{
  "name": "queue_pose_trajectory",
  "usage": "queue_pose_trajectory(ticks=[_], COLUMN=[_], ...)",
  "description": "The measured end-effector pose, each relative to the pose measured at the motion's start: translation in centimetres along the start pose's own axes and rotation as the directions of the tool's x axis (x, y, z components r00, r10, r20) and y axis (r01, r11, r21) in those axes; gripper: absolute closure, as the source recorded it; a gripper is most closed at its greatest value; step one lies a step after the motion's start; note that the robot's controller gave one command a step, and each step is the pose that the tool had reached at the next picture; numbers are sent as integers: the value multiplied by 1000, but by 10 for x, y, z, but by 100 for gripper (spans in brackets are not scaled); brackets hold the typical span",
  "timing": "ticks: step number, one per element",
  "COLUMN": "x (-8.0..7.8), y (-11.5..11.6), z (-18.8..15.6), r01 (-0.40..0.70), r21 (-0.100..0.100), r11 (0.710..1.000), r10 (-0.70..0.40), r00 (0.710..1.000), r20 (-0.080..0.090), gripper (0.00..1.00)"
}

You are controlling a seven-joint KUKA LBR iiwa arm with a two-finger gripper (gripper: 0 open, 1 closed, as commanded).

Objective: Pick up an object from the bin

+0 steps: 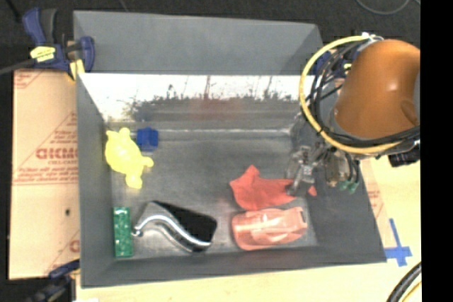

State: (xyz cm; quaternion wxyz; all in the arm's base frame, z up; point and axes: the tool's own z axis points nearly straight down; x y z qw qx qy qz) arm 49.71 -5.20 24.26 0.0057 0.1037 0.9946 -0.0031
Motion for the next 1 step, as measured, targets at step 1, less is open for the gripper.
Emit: queue_pose_trajectory(ticks=[1], x=[0], y=[0], z=[0], r01=[2], r21=[0], r11=[1000], r10=[-2], r00=[1000], r20=[0], gripper=[100])
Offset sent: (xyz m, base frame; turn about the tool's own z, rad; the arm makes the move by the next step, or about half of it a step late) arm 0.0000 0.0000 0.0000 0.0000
